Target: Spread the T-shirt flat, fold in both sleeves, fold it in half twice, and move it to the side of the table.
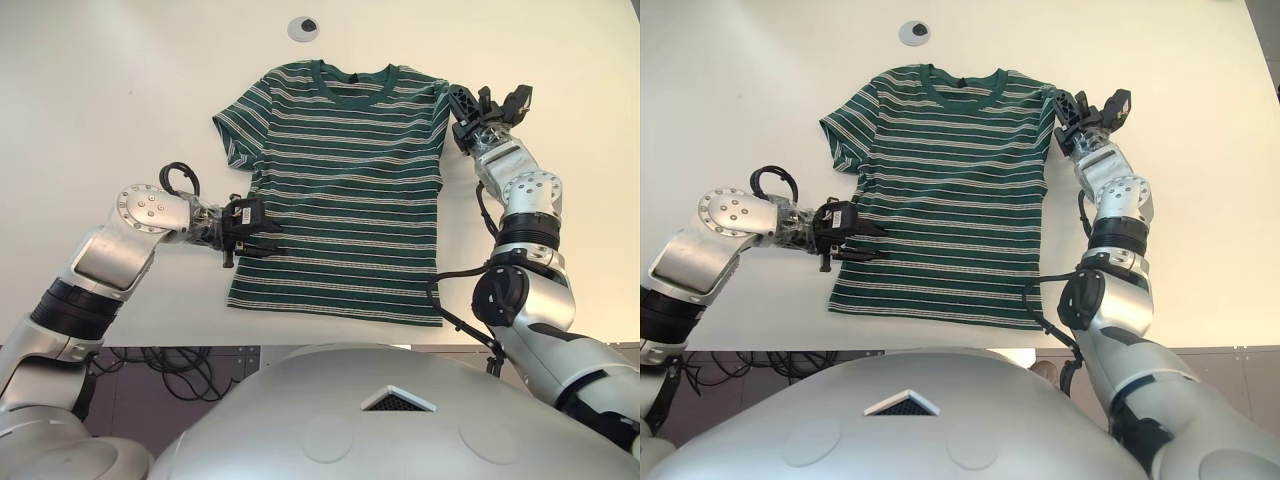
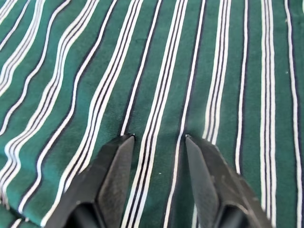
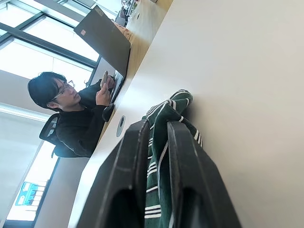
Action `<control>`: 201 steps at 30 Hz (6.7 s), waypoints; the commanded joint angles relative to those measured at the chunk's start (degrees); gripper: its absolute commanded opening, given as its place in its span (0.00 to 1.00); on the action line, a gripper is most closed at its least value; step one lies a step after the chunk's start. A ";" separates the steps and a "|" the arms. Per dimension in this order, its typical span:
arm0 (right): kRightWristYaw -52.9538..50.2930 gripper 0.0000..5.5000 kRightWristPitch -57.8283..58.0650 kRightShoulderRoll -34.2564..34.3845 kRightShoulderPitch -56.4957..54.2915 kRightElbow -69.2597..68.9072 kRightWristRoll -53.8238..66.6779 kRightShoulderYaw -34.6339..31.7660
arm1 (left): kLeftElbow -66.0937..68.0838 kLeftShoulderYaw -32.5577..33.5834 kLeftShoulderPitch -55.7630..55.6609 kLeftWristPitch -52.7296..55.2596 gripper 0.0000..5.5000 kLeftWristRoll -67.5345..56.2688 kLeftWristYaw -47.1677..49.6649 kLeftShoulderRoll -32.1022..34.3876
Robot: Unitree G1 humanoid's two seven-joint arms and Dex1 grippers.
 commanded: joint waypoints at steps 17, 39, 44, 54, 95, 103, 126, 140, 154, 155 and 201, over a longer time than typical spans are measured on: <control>-4.66 0.01 -15.53 -1.94 8.72 -20.16 -40.63 34.93 | 2.77 -4.72 3.97 8.03 0.35 4.75 1.81 -0.76; -7.02 0.37 9.54 -1.81 3.88 -8.14 8.62 -7.81 | 2.41 -4.77 5.38 8.17 0.35 4.36 2.71 -0.78; -5.07 0.37 8.33 -3.61 -0.33 -1.24 1.54 -1.46 | 2.74 -5.12 4.63 8.21 0.35 4.55 2.69 -1.33; -2.79 0.25 2.67 -3.94 -3.58 7.69 -3.32 -0.65 | 2.41 -4.87 4.51 8.42 0.35 4.49 2.71 -1.11; 2.53 0.05 1.72 -2.30 -1.86 -23.78 -65.22 56.42 | 1.80 -5.78 5.04 8.94 0.35 4.39 3.34 -1.74; 8.12 0.28 5.32 -1.98 5.43 -40.23 -56.31 49.68 | 0.70 -5.50 6.13 9.66 0.35 4.02 4.54 -2.04; 4.41 0.32 14.09 4.32 16.13 -33.66 -14.78 9.83 | 0.71 -5.42 4.91 9.71 0.35 3.83 3.09 -0.73; 9.21 0.32 4.31 -1.34 19.56 -37.87 -24.78 27.66 | 1.53 -5.50 5.21 8.96 0.35 4.06 3.54 -1.33; 17.99 0.32 4.06 -3.55 22.82 -50.19 -19.94 32.62 | 1.40 -5.49 5.49 8.72 0.35 4.37 3.86 -1.27; 15.39 0.32 3.83 -2.75 21.07 -48.03 -18.23 28.22 | 1.30 -5.44 5.53 8.82 0.35 4.31 3.94 -1.30; 15.34 0.02 -2.38 -2.07 7.57 -15.68 -27.48 30.64 | 2.14 -5.79 3.61 9.11 0.35 4.67 3.47 -2.26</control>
